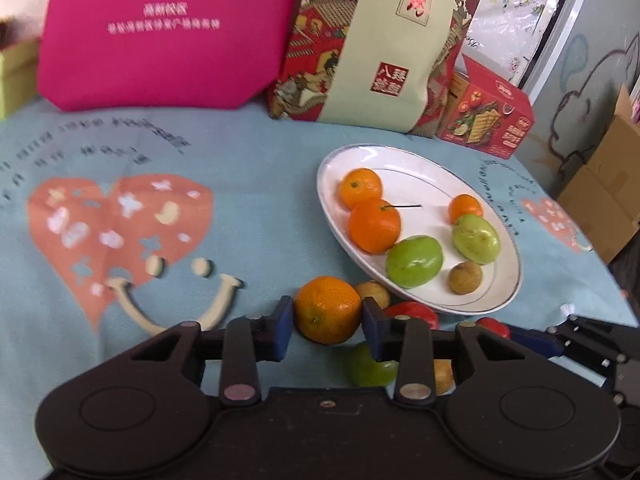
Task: Organize fruits
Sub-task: 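Grasp an orange with the left tool while the right grasps a red apple, then lift the orange and red apple and carry them over the plate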
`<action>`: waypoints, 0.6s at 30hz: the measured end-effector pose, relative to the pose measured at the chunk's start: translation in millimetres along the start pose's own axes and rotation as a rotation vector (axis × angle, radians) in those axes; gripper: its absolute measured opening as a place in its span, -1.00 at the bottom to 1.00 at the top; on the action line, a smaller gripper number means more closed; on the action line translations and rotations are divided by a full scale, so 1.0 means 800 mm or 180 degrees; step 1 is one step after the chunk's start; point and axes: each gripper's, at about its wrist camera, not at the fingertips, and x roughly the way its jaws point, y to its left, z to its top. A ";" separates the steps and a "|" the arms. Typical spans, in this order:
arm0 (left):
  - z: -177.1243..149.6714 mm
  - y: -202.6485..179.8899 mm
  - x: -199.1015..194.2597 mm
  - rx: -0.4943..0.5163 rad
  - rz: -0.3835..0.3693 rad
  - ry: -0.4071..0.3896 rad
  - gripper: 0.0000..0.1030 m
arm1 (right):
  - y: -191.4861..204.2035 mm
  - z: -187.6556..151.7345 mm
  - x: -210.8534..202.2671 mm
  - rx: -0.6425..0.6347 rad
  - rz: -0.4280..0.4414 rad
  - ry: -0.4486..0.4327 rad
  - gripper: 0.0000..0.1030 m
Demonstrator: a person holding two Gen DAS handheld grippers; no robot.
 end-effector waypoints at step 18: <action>-0.003 0.004 0.008 0.0121 0.0221 0.0010 1.00 | -0.005 0.001 0.004 0.0053 0.0034 -0.0005 0.16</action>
